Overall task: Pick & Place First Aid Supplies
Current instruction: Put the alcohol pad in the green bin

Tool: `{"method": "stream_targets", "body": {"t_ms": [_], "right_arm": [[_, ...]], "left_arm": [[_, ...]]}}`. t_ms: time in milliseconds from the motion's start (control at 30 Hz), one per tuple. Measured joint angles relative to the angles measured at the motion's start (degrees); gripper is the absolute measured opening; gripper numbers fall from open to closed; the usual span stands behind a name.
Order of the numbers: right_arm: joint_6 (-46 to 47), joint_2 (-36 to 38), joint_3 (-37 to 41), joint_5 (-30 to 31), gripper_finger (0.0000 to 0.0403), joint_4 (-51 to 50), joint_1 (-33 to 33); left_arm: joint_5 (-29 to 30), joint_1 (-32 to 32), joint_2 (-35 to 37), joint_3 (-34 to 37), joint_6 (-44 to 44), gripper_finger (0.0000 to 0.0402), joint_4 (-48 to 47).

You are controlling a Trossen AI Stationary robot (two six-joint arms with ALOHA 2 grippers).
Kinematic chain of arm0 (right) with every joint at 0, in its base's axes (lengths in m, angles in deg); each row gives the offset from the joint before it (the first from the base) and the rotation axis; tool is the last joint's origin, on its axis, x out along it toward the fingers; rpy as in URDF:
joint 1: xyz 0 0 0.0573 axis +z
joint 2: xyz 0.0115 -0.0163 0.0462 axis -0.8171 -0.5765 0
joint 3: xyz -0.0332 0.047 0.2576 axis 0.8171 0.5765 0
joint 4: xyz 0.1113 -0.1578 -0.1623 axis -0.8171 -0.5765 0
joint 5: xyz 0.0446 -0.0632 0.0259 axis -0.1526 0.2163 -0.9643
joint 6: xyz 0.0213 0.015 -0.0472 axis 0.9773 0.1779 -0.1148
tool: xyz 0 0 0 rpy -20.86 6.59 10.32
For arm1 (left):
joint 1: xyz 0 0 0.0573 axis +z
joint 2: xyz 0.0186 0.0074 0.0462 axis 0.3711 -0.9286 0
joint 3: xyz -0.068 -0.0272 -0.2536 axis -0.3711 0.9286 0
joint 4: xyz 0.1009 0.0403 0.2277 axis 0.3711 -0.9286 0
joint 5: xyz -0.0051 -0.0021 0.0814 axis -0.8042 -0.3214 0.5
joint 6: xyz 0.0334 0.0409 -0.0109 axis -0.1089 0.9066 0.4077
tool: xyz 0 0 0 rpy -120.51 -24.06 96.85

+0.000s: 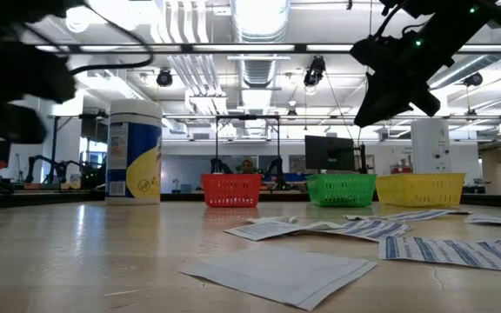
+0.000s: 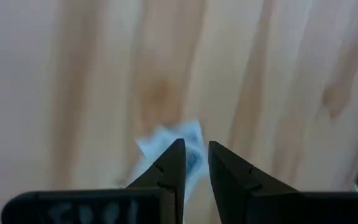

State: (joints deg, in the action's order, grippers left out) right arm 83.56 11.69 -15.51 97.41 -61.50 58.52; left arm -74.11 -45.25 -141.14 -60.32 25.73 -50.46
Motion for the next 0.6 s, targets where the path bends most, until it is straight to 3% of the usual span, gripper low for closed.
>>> {"method": "stream_targets", "body": {"t_ms": [267,600], "right_arm": [[0.73,0.00,0.00,1.71,0.0043,1.42,1.34],[0.71,-3.25,0.07,1.78,0.0044,2.51,1.56]], "left_arm": [[0.70,-7.92,0.00,2.28,-11.33,0.0064,-0.26],[4.14,-8.10,-0.73,8.05,-12.65,0.0064,7.38]]}}
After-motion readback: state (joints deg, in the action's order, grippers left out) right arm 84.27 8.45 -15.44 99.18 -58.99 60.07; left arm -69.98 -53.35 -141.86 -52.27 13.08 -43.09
